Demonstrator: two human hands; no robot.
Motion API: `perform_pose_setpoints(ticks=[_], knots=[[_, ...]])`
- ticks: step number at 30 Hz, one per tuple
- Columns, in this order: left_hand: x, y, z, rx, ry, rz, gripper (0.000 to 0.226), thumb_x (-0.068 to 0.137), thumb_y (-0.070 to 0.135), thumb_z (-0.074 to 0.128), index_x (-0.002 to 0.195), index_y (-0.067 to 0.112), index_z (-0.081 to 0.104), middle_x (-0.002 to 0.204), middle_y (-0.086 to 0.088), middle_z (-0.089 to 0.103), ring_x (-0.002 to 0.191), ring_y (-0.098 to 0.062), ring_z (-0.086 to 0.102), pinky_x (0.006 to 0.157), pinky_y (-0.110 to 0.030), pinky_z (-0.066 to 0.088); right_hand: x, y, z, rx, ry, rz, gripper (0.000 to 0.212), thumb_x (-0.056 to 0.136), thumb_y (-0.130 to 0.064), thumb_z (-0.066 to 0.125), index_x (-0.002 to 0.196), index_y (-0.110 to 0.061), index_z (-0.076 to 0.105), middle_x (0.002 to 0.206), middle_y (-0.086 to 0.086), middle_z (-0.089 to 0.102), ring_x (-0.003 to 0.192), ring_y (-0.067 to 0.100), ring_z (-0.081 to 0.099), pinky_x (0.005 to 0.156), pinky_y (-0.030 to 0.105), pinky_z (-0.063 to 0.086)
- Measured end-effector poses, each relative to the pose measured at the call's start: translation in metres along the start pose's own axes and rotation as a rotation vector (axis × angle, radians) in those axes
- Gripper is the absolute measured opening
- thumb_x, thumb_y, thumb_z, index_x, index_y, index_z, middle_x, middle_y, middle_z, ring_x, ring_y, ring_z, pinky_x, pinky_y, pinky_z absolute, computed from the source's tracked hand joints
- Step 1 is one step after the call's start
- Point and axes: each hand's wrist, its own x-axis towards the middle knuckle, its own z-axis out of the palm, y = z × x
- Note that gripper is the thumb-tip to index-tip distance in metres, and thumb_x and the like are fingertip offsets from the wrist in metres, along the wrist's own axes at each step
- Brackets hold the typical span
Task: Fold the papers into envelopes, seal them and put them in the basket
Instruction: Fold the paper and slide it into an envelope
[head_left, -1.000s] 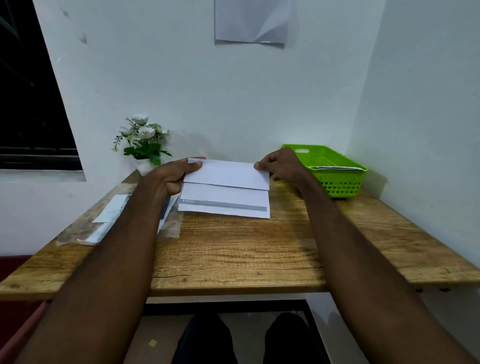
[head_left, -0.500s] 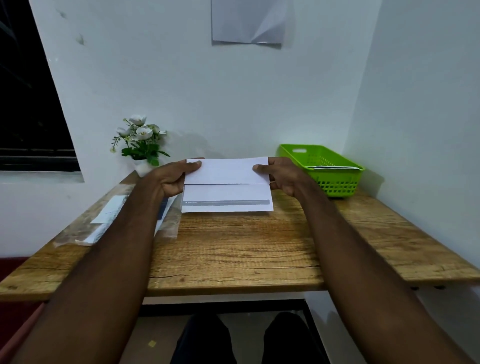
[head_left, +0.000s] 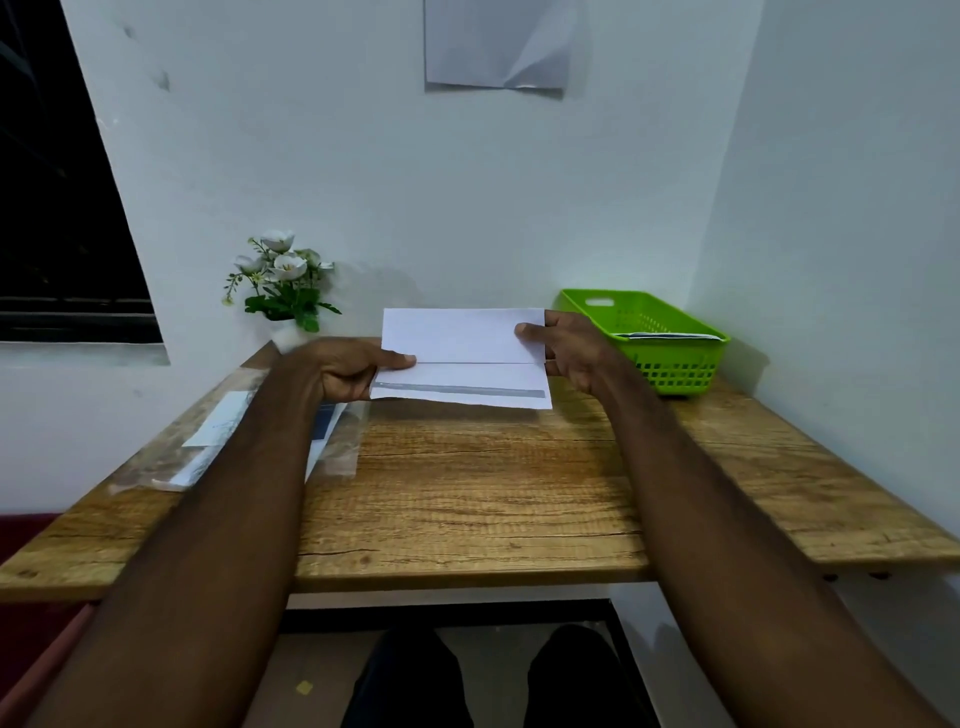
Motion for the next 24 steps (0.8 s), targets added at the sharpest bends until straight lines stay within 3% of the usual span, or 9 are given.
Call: perform_pose_setpoints(ticks=[3, 7, 11, 14, 15, 17, 19, 22, 24], knots=[[-0.001, 0.000, 0.001, -0.036, 0.013, 0.006, 0.038, 0.096, 0.002, 0.062, 0.133, -0.001, 0.059, 0.111, -0.019, 0.075, 0.085, -0.026, 0.078, 0.064, -0.036, 0.065, 0.000, 0.000, -0.001, 0.020, -0.016, -0.016, 0.025, 0.093, -0.013, 0.072, 0.118, -0.009, 0.073, 0.113, 0.011, 0.077, 0.106, 0.030, 0.074, 0.086, 0.046, 0.062], [0.000, 0.000, 0.003, -0.104, 0.034, 0.034, 0.036, 0.099, 0.000, 0.057, 0.134, -0.003, 0.056, 0.100, -0.017, 0.077, 0.083, -0.024, 0.077, 0.065, -0.034, 0.065, -0.001, -0.004, -0.001, 0.045, -0.051, -0.043, 0.028, 0.087, -0.001, 0.072, 0.114, -0.008, 0.075, 0.111, 0.012, 0.077, 0.099, 0.029, 0.075, 0.079, 0.040, 0.063], [0.000, 0.000, 0.006, -0.175, 0.014, 0.070, 0.035, 0.104, -0.004, 0.043, 0.139, -0.005, 0.046, 0.110, -0.023, 0.072, 0.084, -0.030, 0.078, 0.066, -0.040, 0.065, -0.002, -0.006, -0.002, 0.015, -0.056, -0.061, 0.031, 0.080, 0.010, 0.066, 0.096, -0.012, 0.081, 0.099, 0.011, 0.077, 0.092, 0.029, 0.072, 0.084, 0.043, 0.061], [0.000, 0.000, 0.003, -0.248, -0.002, 0.077, 0.038, 0.105, -0.003, 0.033, 0.142, -0.006, 0.042, 0.121, -0.026, 0.068, 0.092, -0.038, 0.075, 0.067, -0.047, 0.065, -0.006, -0.008, -0.002, -0.063, -0.084, -0.109, 0.035, 0.082, 0.010, 0.064, 0.097, -0.015, 0.084, 0.107, 0.007, 0.079, 0.095, 0.021, 0.072, 0.081, 0.036, 0.062], [-0.001, 0.001, 0.002, -0.275, -0.001, 0.074, 0.036, 0.105, -0.002, 0.032, 0.139, -0.005, 0.043, 0.132, -0.026, 0.062, 0.098, -0.042, 0.073, 0.069, -0.049, 0.064, -0.008, -0.009, -0.002, -0.078, -0.091, -0.127, 0.035, 0.083, 0.011, 0.063, 0.099, -0.013, 0.083, 0.111, 0.006, 0.078, 0.099, 0.019, 0.072, 0.083, 0.035, 0.062], [-0.002, 0.001, -0.001, -0.313, 0.005, 0.076, 0.024, 0.105, 0.002, 0.031, 0.116, -0.001, 0.052, 0.147, -0.024, 0.048, 0.103, -0.050, 0.069, 0.073, -0.053, 0.064, -0.013, -0.011, -0.001, -0.102, -0.089, -0.163, 0.034, 0.085, 0.012, 0.061, 0.105, -0.007, 0.081, 0.115, 0.003, 0.077, 0.108, 0.016, 0.071, 0.084, 0.034, 0.062], [-0.002, 0.001, -0.004, -0.327, 0.012, 0.083, 0.024, 0.107, 0.011, 0.030, 0.095, 0.006, 0.050, 0.148, -0.019, 0.042, 0.105, -0.054, 0.066, 0.073, -0.053, 0.064, -0.019, -0.015, 0.001, -0.161, -0.085, -0.206, 0.033, 0.087, 0.013, 0.059, 0.108, -0.002, 0.079, 0.118, 0.002, 0.076, 0.109, 0.009, 0.071, 0.076, 0.024, 0.059], [0.003, 0.001, -0.009, -0.375, -0.019, 0.054, 0.046, 0.110, 0.039, 0.036, 0.118, -0.003, 0.054, 0.138, -0.022, 0.057, 0.111, -0.050, 0.067, 0.073, -0.052, 0.064, -0.029, -0.021, 0.006, -0.283, -0.080, -0.278, 0.038, 0.086, 0.017, 0.051, 0.107, 0.002, 0.078, 0.122, 0.005, 0.074, 0.111, 0.007, 0.069, 0.073, 0.018, 0.056], [0.003, 0.002, -0.008, -0.372, -0.016, 0.067, 0.049, 0.104, 0.043, 0.053, 0.125, -0.002, 0.056, 0.128, -0.024, 0.068, 0.110, -0.042, 0.070, 0.073, -0.052, 0.064, -0.033, -0.024, 0.009, -0.322, -0.073, -0.322, 0.045, 0.081, 0.022, 0.043, 0.107, 0.006, 0.077, 0.125, 0.010, 0.072, 0.116, 0.012, 0.068, 0.081, 0.021, 0.059]])
